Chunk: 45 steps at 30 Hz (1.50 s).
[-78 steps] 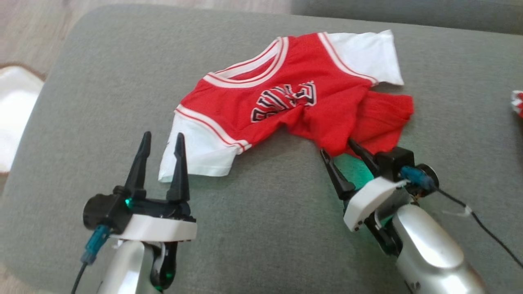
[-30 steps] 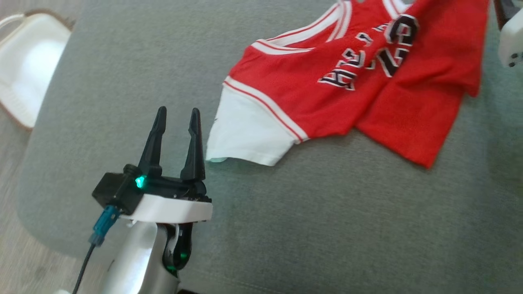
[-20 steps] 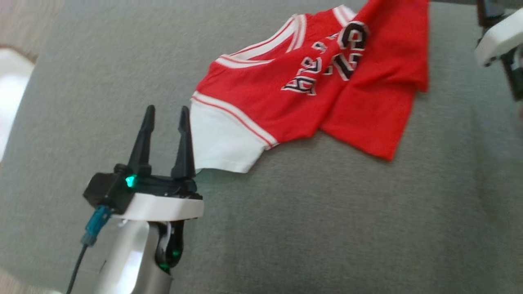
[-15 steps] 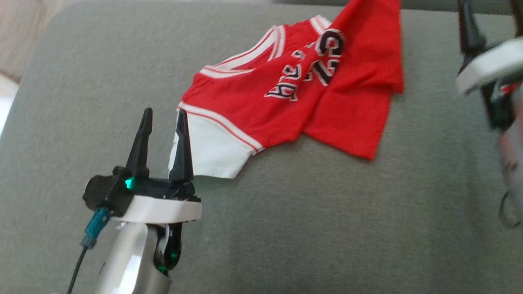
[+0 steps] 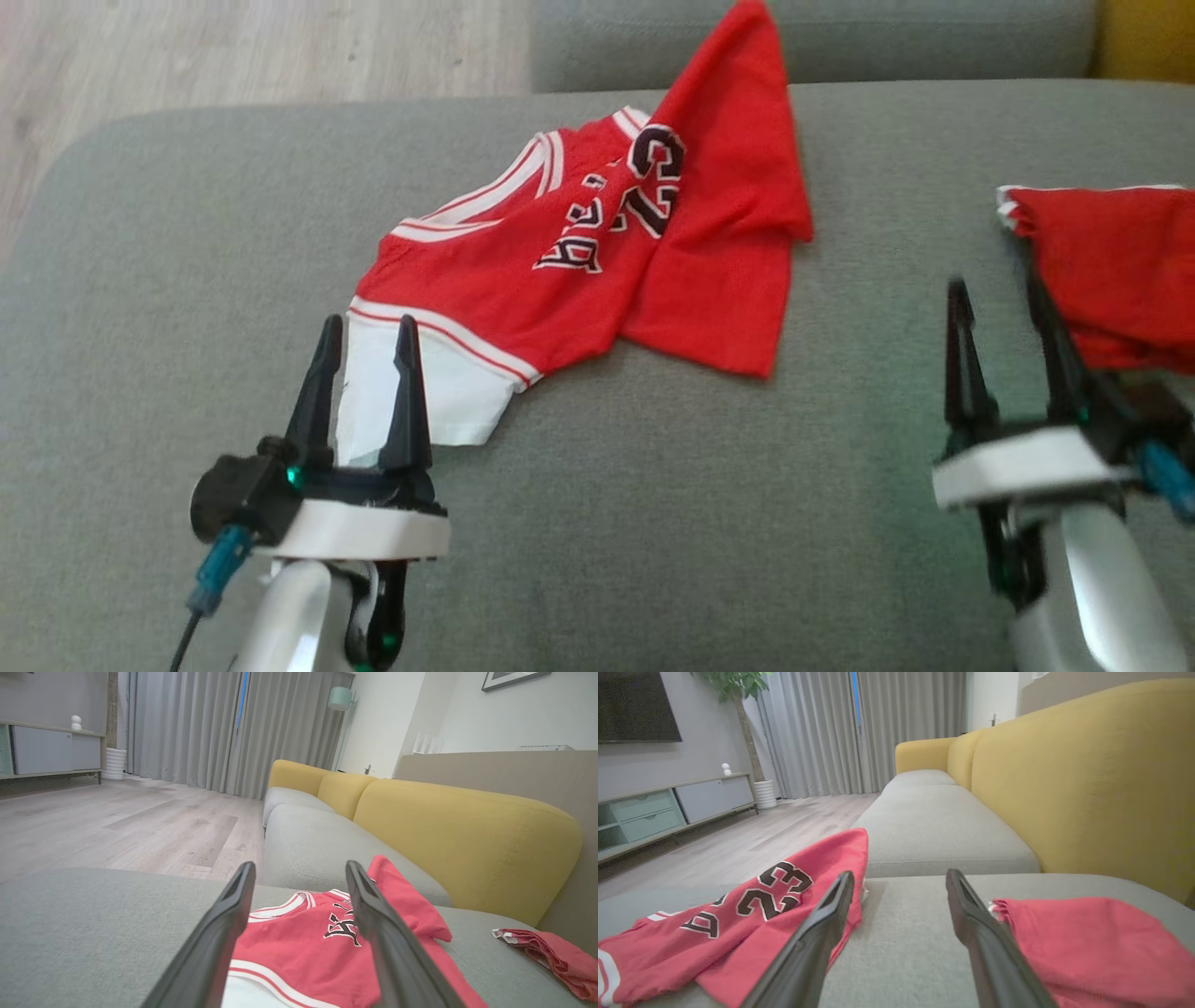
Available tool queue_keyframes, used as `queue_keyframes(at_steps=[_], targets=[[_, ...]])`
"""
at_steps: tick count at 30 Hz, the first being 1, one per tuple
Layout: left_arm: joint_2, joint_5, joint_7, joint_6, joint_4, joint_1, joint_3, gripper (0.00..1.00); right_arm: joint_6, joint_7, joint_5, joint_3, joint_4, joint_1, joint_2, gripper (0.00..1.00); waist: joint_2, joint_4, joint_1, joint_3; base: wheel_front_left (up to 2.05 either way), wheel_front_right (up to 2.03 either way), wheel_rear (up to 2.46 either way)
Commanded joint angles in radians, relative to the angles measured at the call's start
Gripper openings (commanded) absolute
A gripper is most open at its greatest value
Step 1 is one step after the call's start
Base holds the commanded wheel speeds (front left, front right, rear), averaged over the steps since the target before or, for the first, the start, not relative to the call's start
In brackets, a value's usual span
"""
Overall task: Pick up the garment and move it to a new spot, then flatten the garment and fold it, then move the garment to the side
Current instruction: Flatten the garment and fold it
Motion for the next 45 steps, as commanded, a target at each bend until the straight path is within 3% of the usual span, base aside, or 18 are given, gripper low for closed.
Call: queue_keyframes(at_steps=[1, 6, 14, 21, 25, 30, 36, 43, 44, 45], targets=[[0.008, 0.007, -0.005, -0.003, -0.02, -0.01, 0.037, 1.0, -0.001, -0.009, 0.012, 0.021, -0.049, -0.006, 0.002, 1.0, -0.0001, -0.011, 0.0002, -0.012, 0.0, 0.0, 0.0], [0.008, 0.0, -0.005, -0.004, 0.007, 0.001, 0.039, 1.0, -0.001, -0.009, 0.072, 0.056, -0.078, 0.077, 0.003, 1.0, -0.0001, -0.022, 0.0002, -0.018, 0.0, 0.0, 0.0], [0.008, 0.017, -0.005, 0.008, 0.041, -0.007, 0.042, 1.0, -0.001, -0.009, 0.074, 0.07, -0.089, 0.067, 0.004, 1.0, -0.0001, -0.026, 0.0002, -0.015, 0.0, 0.0, 0.0], [0.008, 0.069, -0.005, 0.078, 0.214, -0.043, 0.04, 1.0, -0.001, -0.009, 0.074, 0.083, -0.088, 0.066, 0.004, 1.0, -0.0001, -0.029, 0.0002, 0.004, 0.0, 0.0, 0.0], [0.009, 0.072, -0.005, 0.128, 0.305, -0.09, 0.086, 1.0, -0.001, -0.009, 0.079, 0.099, -0.089, 0.062, 0.004, 1.0, -0.0001, -0.038, 0.0002, 0.024, 0.0, 0.0, 0.0], [0.031, 0.089, -0.005, 0.152, 0.408, -0.14, 0.101, 1.0, -0.001, -0.009, 0.085, 0.106, -0.092, 0.056, 0.004, 1.0, -0.0001, -0.049, 0.0002, 0.046, 0.0, 0.0, 0.0], [0.057, 0.084, 0.016, 0.161, 0.579, -0.217, 0.111, 1.0, -0.001, -0.009, 0.09, 0.107, -0.096, 0.045, 0.004, 1.0, -0.0001, -0.066, 0.0002, 0.078, 0.0, 0.0, 0.0], [0.059, 0.068, 0.087, 0.115, 0.713, -0.266, 0.089, 1.0, -0.001, -0.009, 0.096, 0.099, -0.095, 0.043, 0.004, 1.0, -0.0001, -0.07, 0.0002, 0.09, 0.0, 0.0, 0.0], [0.058, 0.065, 0.091, 0.111, 0.724, -0.27, 0.088, 0.5, -0.001, -0.009, 0.096, 0.098, -0.094, 0.043, 0.004, 1.0, -0.0001, -0.068, 0.0002, 0.09, 0.0, 0.0, 0.0], [0.056, 0.062, 0.092, 0.105, 0.733, -0.274, 0.085, 0.22, -0.001, -0.009, 0.097, 0.098, -0.09, 0.042, 0.004, 1.0, -0.0001, -0.066, 0.0002, 0.09, 0.0, 0.0, 0.0]])
